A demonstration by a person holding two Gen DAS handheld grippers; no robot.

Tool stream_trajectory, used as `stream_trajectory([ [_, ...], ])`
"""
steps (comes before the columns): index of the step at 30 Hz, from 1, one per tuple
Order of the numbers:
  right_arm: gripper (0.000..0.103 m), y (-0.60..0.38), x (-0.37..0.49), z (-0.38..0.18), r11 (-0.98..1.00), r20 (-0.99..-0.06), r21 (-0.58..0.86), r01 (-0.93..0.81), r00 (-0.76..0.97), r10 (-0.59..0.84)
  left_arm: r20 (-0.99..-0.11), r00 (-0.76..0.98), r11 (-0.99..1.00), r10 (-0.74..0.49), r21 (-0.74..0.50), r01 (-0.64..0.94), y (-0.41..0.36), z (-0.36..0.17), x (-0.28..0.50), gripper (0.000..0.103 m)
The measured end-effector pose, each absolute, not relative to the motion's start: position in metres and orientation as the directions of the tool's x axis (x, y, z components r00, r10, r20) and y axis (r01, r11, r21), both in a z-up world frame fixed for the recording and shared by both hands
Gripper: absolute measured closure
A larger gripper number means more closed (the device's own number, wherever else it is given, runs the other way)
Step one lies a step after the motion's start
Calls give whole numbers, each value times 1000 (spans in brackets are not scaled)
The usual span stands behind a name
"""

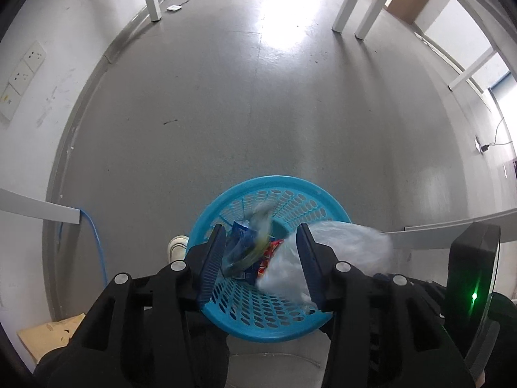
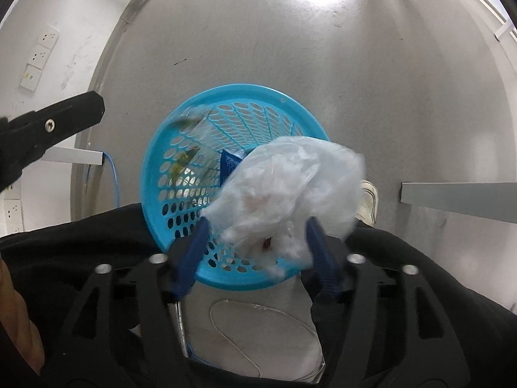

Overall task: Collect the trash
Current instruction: 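Open both tools to drop the wrapper and plastic bag into the wastebasket, then raise both tools back up toward the table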

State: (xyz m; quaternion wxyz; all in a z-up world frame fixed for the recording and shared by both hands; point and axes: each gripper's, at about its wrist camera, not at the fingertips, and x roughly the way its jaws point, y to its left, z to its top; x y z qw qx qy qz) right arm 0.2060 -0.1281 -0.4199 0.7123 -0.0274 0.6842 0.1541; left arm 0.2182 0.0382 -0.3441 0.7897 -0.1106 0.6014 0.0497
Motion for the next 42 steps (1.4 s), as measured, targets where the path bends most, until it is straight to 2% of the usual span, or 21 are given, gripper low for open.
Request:
stream_trajectory([
  [8,40,-129,199,-411,955,-982,172,-244,36,186,-959,279,972,-41,-103,-212,37,-339,216,59],
  [13,32,-128,182,-388,949,-983,111,-294,109,148,-959,277,963,-62,-130,-234,45,-329,202,61],
  [19,31,-138,158,-354,942,-967,107,-318,188,173,-945,320,960,-71,-151,-234,48,-305,179,60],
  [22,26,-144,143,-335,933,-955,126,-338,215,207,-937,344,961,-66,-153,-231,46,-293,166,59],
  [24,26,-150,134,-322,927,-945,136,-349,235,227,-931,361,962,-64,-154,-226,44,-283,155,57],
  [26,24,-157,121,-307,920,-933,153,-362,255,255,-924,379,963,-56,-150,-223,42,-277,144,49],
  [28,19,-167,110,-294,912,-917,183,-366,271,293,-918,393,964,-55,-151,-217,39,-269,133,49],
  [32,16,-186,93,-272,905,-891,224,-361,300,340,-905,421,966,-61,-160,-202,34,-252,111,48],
  [34,13,-190,89,-263,903,-883,231,-363,311,351,-886,458,967,-73,-176,-185,32,-238,100,43],
  [40,12,-194,70,-238,891,-868,194,-411,351,351,-836,542,973,-84,-186,-137,30,-210,65,36],
  [42,8,-195,60,-230,884,-860,174,-433,370,351,-815,574,974,-80,-186,-127,32,-199,55,35],
])
